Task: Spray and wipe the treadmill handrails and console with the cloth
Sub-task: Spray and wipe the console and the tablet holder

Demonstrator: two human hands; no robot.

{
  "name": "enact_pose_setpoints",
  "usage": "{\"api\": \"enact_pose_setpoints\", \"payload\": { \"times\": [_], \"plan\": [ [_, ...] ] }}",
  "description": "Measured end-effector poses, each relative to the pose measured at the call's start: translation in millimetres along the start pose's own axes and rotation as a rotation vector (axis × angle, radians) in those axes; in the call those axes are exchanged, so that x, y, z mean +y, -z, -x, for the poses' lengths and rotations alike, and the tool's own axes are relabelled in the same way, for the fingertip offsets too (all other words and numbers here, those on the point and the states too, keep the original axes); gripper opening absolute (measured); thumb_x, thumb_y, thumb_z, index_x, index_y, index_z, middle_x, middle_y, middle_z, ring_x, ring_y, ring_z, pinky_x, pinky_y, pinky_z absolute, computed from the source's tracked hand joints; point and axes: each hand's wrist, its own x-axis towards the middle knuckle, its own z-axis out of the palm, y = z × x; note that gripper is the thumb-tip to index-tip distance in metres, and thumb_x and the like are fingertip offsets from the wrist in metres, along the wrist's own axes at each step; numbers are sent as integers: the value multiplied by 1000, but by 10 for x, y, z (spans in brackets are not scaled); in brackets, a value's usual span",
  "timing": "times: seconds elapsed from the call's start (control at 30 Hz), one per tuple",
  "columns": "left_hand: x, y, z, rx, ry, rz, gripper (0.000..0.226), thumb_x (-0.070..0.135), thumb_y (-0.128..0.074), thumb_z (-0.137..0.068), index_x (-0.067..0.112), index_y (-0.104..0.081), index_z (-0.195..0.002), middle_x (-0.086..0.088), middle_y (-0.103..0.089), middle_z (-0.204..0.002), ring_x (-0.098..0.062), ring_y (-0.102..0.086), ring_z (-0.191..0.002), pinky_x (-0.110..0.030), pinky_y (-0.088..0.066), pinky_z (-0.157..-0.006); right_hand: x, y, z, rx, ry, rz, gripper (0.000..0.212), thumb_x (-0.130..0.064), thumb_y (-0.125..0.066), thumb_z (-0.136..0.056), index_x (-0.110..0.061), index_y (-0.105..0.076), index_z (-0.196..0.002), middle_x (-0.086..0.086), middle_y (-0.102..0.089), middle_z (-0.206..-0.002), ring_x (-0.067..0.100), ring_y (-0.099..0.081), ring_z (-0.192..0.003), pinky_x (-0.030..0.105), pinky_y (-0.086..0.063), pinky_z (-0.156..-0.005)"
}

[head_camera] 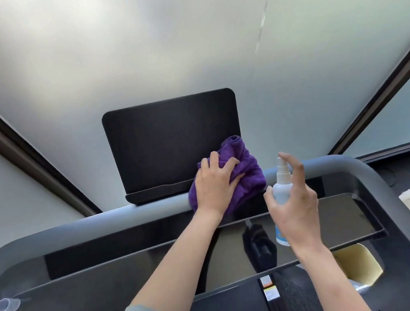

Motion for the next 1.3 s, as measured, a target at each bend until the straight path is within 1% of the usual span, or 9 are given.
{"api": "enact_pose_setpoints", "payload": {
  "times": [0.23, 0.37, 0.47, 0.53, 0.63, 0.7, 0.77, 0.93, 1.3],
  "plan": [
    [-525, 329, 281, -4, 105, -41, 25, 41, -69, -84, 23, -67, -101, -8, -53, -100, -26, -52, -87, -30, -39, -51, -122, -67, 45, -42, 27, -29, 67, -2, -66, -86, -35, -33, -134, 3, -57, -70, 30, -60, -63, 50, -56, -66],
    [-842, 636, 475, -23, 286, -70, 24, 39, -65, -86, 29, -63, -107, -4, -49, -106, -25, -52, -93, -30, -40, -58, -195, -87, 84, -37, 52, -73, 67, -2, -65, -86, -36, -34, -134, 3, -55, -66, 29, -58, -61, 49, -56, -65],
    [-859, 776, 494, 89, 375, 35, 29, 39, -67, -86, 29, -63, -112, -5, -48, -102, -26, -56, -86, -34, -47, -65, -181, -46, 115, 6, 68, -89, 67, -1, -66, -85, -35, -35, -133, -2, -53, -63, 27, -58, -59, 45, -55, -63],
    [-647, 710, 389, 140, 290, 118, 30, 39, -69, -85, 28, -65, -113, -5, -49, -99, -24, -55, -83, -34, -47, -68, -153, -20, 138, 18, 56, -87, 67, -1, -66, -84, -36, -36, -133, -6, -53, -66, 25, -58, -59, 43, -54, -61],
    [-160, 371, 150, 35, 145, 101, 34, 45, -64, -88, 28, -64, -117, -8, -50, -107, -29, -52, -94, -40, -43, -81, -92, 15, 168, 15, 44, -71, 67, -1, -66, -84, -36, -37, -133, -8, -55, -72, 25, -58, -60, 41, -53, -61],
    [44, 130, 76, -10, 171, -19, 43, 58, -58, -86, 30, -62, -118, -11, -51, -113, -32, -49, -99, -43, -39, -84, -56, 38, 168, 15, 50, -52, 67, -1, -66, -83, -34, -37, -133, -4, -56, -76, 26, -58, -61, 41, -53, -61],
    [80, 22, 91, 8, 192, -79, 52, 70, -58, -77, 31, -64, -111, -10, -54, -108, -31, -50, -92, -42, -41, -81, -29, 49, 158, 10, 51, -40, 67, -1, -66, -83, -34, -37, -134, -1, -58, -78, 26, -58, -61, 40, -53, -62],
    [-230, 71, 153, 71, 95, -36, 44, 57, -72, -76, 25, -69, -106, -13, -58, -101, -32, -55, -82, -40, -47, -72, -54, -47, 144, -37, 40, -56, 67, -1, -65, -83, -35, -37, -133, -2, -57, -73, 26, -57, -60, 42, -53, -62],
    [-1210, 541, 506, 115, 111, -70, 35, 45, -72, -80, 21, -70, -105, -14, -57, -101, -32, -54, -82, -39, -52, -65, -274, -314, 162, -100, 108, -84, 66, -2, -65, -85, -36, -36, -133, 1, -55, -61, 25, -57, -58, 42, -54, -63]
  ]
}}
